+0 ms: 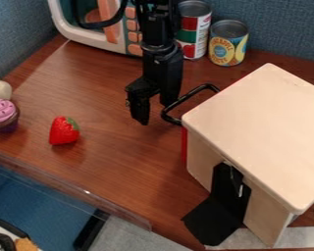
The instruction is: Close the drawer
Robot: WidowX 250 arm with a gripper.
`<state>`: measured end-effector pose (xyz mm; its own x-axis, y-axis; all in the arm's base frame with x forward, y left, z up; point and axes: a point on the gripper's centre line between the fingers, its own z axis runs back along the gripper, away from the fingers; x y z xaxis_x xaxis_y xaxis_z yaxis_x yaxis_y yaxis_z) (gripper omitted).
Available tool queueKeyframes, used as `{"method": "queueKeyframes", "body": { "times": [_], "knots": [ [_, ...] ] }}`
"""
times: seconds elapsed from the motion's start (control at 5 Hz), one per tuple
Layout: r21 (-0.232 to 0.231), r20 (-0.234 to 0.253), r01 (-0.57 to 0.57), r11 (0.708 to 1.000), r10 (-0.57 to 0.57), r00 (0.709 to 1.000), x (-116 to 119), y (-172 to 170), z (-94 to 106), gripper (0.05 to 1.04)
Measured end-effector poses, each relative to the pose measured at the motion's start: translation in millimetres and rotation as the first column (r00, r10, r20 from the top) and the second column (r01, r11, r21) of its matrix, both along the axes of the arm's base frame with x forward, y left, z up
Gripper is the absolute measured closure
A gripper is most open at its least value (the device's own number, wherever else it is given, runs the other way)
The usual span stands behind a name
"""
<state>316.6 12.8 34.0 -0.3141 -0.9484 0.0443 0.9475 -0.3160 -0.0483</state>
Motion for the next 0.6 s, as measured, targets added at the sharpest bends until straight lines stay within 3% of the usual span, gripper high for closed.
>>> {"method": "queueKeyframes", "body": {
  "times": [0.6],
  "knots": [
    [0.000, -0.002, 0.041, 0.999, -0.041, 0.999, -24, -18, -0.6, 0.083]
  ]
}}
